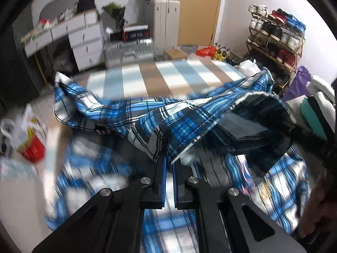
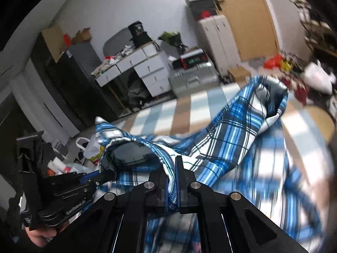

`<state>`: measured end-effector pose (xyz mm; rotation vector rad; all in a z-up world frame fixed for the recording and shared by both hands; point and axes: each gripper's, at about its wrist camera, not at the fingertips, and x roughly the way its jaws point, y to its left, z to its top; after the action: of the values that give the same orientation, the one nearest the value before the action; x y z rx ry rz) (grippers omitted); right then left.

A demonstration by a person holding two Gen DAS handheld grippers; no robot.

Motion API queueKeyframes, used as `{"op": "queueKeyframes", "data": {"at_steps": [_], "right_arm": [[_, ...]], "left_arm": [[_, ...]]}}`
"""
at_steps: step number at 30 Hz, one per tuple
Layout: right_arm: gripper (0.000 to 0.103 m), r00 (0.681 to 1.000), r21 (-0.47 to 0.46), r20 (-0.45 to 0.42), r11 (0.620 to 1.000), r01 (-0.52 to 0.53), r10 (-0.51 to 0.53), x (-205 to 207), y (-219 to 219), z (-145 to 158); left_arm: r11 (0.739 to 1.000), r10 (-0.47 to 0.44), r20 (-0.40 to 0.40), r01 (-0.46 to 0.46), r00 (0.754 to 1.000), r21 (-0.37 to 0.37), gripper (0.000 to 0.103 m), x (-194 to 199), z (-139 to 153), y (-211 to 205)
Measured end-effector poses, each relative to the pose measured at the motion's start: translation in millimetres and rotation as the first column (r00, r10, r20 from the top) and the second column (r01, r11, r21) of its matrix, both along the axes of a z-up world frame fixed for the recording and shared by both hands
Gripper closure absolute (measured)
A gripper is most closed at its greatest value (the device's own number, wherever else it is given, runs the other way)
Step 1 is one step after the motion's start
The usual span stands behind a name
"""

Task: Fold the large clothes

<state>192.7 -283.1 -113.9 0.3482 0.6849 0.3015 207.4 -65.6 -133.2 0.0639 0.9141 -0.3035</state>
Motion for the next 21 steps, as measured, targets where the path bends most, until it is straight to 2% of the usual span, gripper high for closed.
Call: {"op": "queueKeyframes", "data": {"at_steps": [6,13,16,18,19,21], "right_arm": [[0.098,0.991,-0.061,-0.129,0.998,0.019,-0.027,-28,8,-41],[0.092,0.974,-0.105,-0.226,0.994,-0.004,-0.02,-36,9,-66],[0.082,0.968,-0.117,-0.251,0.993,-0.028,-0.003,-37,9,-67],[0.064,0.966,-0.074,-0.258,0.996,-0.05,0.03,-46,2,-65],[0.063,0.97,-0.052,-0.243,0.998,-0.047,0.033,-49,-1,-60],[0.054,0.981,-0.017,-0.191,1.0,-0.024,0.021,-59,-12,-49]], "left_arm": [[0.999,0.049,-0.071,-0.051,0.996,-0.017,0.102,-5,-38,2],[0.997,0.065,-0.098,-0.069,0.993,-0.035,0.102,12,-60,5],[0.998,0.055,-0.126,-0.059,0.991,-0.032,0.102,22,-66,10],[0.999,0.038,-0.141,-0.042,0.989,-0.021,0.102,21,-71,9],[1.0,0.027,-0.149,-0.029,0.988,-0.011,0.102,24,-72,9],[0.999,0.025,-0.155,-0.021,0.988,0.025,0.102,24,-73,8]]}}
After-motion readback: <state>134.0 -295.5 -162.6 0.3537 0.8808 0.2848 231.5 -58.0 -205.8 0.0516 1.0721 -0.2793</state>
